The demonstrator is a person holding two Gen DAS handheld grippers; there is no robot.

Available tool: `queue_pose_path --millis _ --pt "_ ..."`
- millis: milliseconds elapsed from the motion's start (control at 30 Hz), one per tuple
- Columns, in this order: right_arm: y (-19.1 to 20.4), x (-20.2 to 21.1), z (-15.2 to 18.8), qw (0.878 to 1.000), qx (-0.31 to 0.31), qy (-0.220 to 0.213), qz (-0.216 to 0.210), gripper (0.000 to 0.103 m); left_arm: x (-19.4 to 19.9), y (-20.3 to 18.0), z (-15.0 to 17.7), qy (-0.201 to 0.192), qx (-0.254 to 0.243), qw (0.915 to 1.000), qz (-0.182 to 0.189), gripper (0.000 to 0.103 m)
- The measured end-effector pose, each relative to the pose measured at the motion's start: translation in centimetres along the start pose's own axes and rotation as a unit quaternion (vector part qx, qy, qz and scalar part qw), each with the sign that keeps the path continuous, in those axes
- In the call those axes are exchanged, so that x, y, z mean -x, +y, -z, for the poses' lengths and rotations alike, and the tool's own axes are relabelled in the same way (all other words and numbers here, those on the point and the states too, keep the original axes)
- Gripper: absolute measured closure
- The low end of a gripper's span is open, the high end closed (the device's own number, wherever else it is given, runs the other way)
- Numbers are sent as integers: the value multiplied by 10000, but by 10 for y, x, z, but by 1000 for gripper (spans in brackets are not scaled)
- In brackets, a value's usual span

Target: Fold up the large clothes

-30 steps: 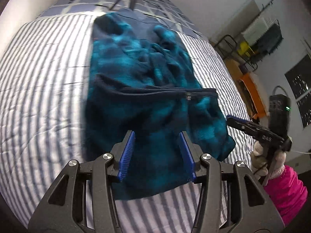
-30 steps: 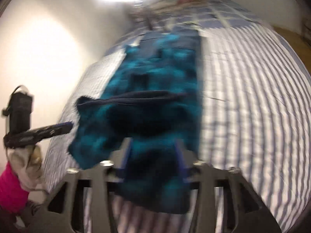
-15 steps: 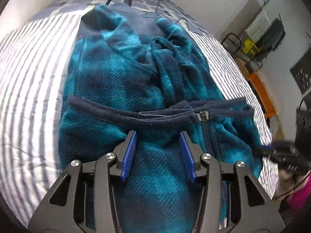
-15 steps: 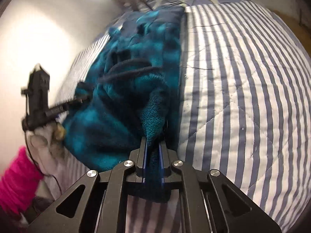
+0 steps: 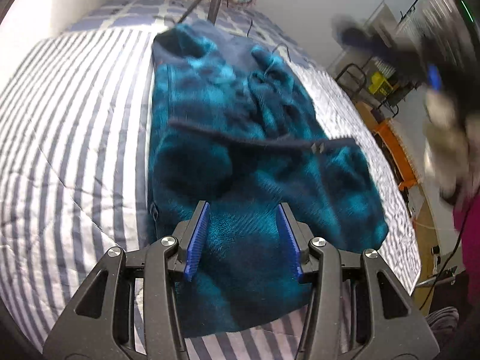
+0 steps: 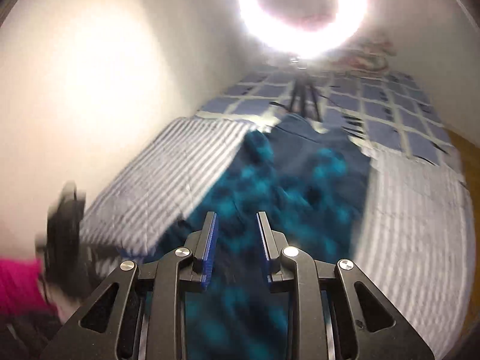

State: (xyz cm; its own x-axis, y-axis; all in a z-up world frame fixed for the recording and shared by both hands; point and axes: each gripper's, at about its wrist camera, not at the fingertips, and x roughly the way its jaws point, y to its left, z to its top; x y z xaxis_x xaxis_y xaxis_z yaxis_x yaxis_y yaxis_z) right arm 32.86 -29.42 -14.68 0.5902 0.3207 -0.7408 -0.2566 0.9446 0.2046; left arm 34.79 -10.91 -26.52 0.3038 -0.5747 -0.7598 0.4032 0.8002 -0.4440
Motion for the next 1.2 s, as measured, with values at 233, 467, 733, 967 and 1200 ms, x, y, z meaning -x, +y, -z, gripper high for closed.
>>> queue_pose_path --millis 233,467,733,967,1200 --pt "14 -118 -61 9980 -200 294 -527 84 -13 9 8 -29 -67 9998 203 55" --pt "2 -204 -86 9983 -365 412 -185 84 -13 21 14 -87 132 9983 553 55" --pt "-77 -249 -70 9788 -1799 719 668 88 -6 27 12 4 173 9975 688 55" --pt "-77 -168 -88 9799 -1916 412 -377 83 42 46 -36 -367 382 9959 736 55" --pt "-117 -35 -81 9892 -1441 62 -262 76 47 93 -124 -524 769 9949 382 41"
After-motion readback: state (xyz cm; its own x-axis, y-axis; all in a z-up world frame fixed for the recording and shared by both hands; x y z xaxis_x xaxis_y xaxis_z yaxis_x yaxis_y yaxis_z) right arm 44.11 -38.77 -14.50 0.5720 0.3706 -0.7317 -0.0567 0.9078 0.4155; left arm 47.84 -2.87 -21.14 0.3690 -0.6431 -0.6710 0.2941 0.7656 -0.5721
